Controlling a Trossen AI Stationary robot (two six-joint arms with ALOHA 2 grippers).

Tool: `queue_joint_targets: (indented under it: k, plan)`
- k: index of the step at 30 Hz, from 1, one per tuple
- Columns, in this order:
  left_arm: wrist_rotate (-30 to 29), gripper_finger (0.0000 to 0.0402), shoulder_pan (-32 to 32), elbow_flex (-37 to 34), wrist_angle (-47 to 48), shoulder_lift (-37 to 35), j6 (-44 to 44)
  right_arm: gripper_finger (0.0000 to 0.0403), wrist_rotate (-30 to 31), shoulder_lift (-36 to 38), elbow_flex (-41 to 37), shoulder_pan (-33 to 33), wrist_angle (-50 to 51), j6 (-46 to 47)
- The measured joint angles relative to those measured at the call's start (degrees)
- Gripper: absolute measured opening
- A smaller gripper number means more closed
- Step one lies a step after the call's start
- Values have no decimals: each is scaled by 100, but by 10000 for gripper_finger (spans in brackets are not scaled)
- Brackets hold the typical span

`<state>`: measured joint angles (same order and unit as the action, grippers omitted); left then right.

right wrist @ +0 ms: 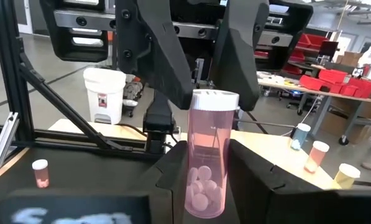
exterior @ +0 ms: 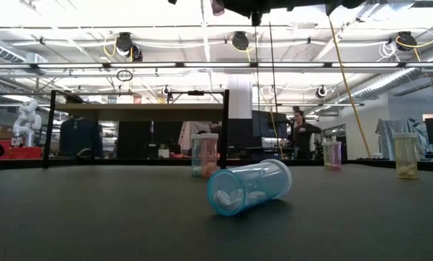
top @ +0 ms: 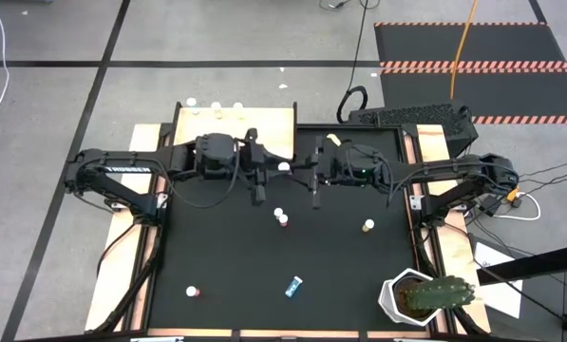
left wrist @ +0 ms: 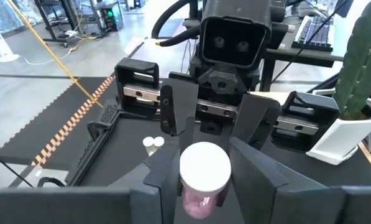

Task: Pick and place medicine bottles onto shelf by color
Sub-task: Put the top pink pill bottle on the shelf

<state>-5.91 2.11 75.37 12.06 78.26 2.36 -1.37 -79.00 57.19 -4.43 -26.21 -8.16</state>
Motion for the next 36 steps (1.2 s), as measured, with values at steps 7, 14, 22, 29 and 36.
queue_joint_targets:
  k: [7, 14, 22, 29, 36]
  plan:
    - [-2, 157, 0, 10, -18, 0, -11, 91, -13, 2, -4, 0, -283, 2]
    - [0, 204, 4, 7, -211, 0, 25, 91, -17, 3, -2, 0, -319, 103]
    - [-4, 180, 4, 4, -277, 0, 145, 91, -15, 4, -2, 0, -317, 107]
    - [0, 114, 7, 4, -278, 0, 141, 91, -14, 4, 2, 0, -316, 111]
    - [7, 131, 46, -4, -262, 0, 144, 112, 0, 4, 9, -46, -174, 160]
